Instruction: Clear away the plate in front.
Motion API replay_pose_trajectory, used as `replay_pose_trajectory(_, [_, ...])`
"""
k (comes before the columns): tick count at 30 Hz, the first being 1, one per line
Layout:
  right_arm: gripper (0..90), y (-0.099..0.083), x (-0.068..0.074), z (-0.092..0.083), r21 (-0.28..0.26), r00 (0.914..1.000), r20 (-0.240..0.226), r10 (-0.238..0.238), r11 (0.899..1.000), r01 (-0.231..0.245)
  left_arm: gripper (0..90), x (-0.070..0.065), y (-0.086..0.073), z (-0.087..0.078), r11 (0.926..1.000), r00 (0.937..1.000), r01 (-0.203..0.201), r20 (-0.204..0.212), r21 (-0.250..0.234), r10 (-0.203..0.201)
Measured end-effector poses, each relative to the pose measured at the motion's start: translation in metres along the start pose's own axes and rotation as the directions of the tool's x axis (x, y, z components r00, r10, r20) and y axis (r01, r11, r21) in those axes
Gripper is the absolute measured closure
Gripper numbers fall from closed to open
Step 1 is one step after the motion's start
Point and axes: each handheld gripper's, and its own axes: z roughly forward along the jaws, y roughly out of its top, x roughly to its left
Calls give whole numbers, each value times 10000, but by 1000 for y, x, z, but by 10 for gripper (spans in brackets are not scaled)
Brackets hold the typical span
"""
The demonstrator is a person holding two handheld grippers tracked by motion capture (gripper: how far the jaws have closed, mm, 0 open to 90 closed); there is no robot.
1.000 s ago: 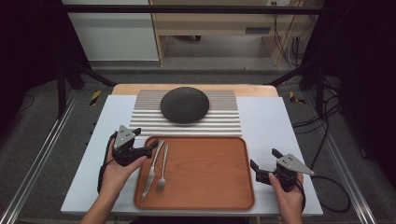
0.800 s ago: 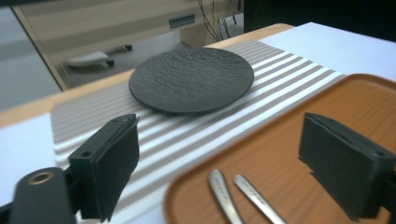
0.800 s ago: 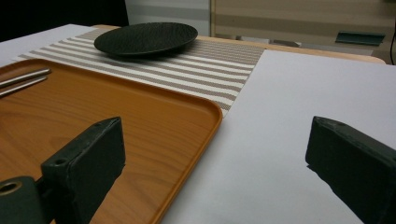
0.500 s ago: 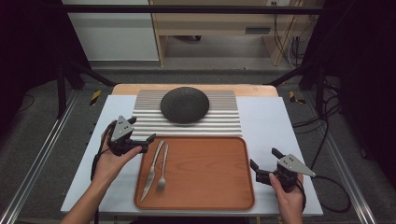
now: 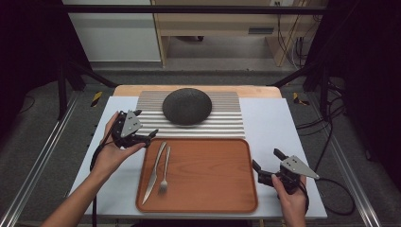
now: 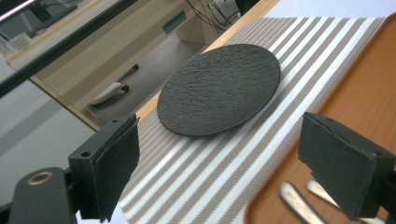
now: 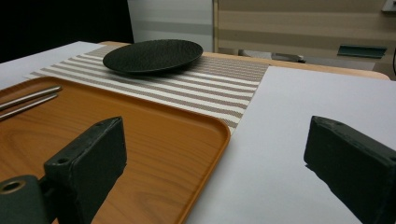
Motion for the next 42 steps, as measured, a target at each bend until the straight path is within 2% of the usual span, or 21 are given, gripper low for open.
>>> replay_pose_trajectory(6, [52, 0, 1, 7, 132, 10000, -57, 67, 9999, -66, 122, 10, 9, 9, 9968, 9967, -790, 175, 129, 788])
replay_pose_trajectory(10, [50, -1, 1, 11, 287, 10000, -49, -2, 9996, 3, 111, 15, 12, 18, 9937, 9934, -1117, 286, 92, 1114])
replay_pose_trajectory(14, [51, 0, 1, 13, 302, 9999, -12, -102, 9995, 102, 111, 18, 15, 27, 9848, 9847, -1737, 145, 72, 1736])
replay_pose_trajectory(18, [50, -2, 6, 12, 472, 9996, -26, -284, 9985, 285, 125, 17, 13, 39, 9796, 9796, -2010, 56, 38, 2010])
replay_pose_trajectory(20, [49, -3, 8, 11, 543, 9993, -72, -378, 9978, 382, 126, 17, 8, 48, 9739, 9741, -2256, -95, 256, 2259])
replay_pose_trajectory(23, [47, -4, 10, 10, 553, 9989, -84, -454, 9974, 457, 127, 17, 2, 59, 9691, 9701, -2405, -194, 542, 2419])
replay_pose_trajectory(27, [48, -3, 9, 10, 510, 9993, -51, -374, 9980, 376, 132, 17, 4, 60, 9656, 9662, -2550, -255, 509, 2565])
replay_pose_trajectory(30, [48, -3, 7, 10, 483, 9994, -29, -347, 9982, 348, 132, 16, 12, 58, 9562, 9566, -2882, -287, 516, 2899])
replay_pose_trajectory(31, [48, -3, 6, 9, 480, 9994, -24, -331, 9983, 332, 132, 16, 16, 56, 9572, 9574, -2860, -283, 451, 2874])
replay_pose_trajectory(32, [48, -3, 6, 9, 481, 9994, -31, -331, 9983, 332, 132, 17, 20, 55, 9553, 9551, -2929, -344, 411, 2943])
replay_pose_trajectory(36, [47, -2, 7, 9, 479, 9995, -63, -318, 9983, 321, 131, 20, 35, 56, 9394, 9384, -3407, -476, 374, 3422])
replay_pose_trajectory(38, [47, -2, 7, 9, 444, 9994, -61, -332, 9985, 335, 132, 21, 41, 60, 9274, 9263, -3711, -510, 470, 3732])
replay_pose_trajectory(42, [48, -1, 8, 8, 403, 9994, -60, -336, 9986, 338, 134, 23, 44, 72, 9182, 9175, -3926, -475, 523, 3950])
